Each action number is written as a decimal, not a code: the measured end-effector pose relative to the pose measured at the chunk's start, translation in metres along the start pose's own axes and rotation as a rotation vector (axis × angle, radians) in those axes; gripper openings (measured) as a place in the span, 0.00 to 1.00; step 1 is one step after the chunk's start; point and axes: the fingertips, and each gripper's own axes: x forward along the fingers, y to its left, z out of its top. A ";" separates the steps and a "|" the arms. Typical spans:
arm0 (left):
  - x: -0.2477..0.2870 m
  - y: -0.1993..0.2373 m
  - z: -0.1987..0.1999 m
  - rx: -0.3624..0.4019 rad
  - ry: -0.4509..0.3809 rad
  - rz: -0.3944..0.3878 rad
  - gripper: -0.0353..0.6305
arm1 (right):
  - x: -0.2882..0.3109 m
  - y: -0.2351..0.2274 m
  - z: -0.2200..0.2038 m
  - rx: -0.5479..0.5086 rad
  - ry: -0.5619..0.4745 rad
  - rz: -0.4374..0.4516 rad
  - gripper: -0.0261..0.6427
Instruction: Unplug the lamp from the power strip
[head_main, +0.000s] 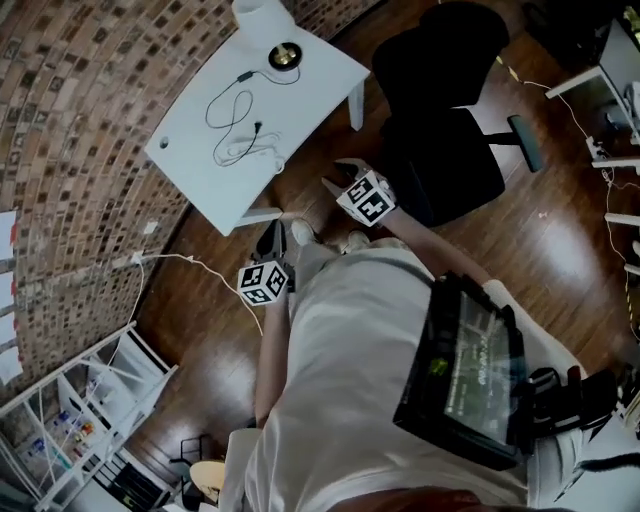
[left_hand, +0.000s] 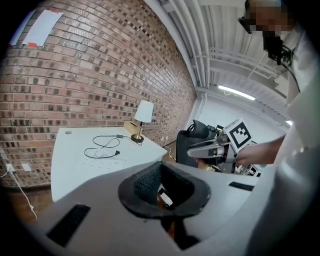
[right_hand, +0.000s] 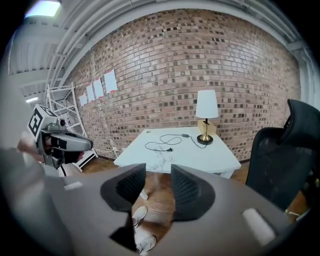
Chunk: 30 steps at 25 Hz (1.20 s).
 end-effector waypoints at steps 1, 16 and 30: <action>-0.008 0.010 0.000 -0.003 -0.001 0.021 0.06 | 0.013 0.014 0.002 -0.005 0.004 0.030 0.27; 0.016 -0.012 0.014 0.047 -0.029 -0.018 0.06 | 0.015 0.032 0.038 -0.109 0.013 0.075 0.27; -0.036 0.043 0.012 0.002 -0.041 0.029 0.06 | 0.045 0.081 0.046 -0.132 0.024 0.108 0.27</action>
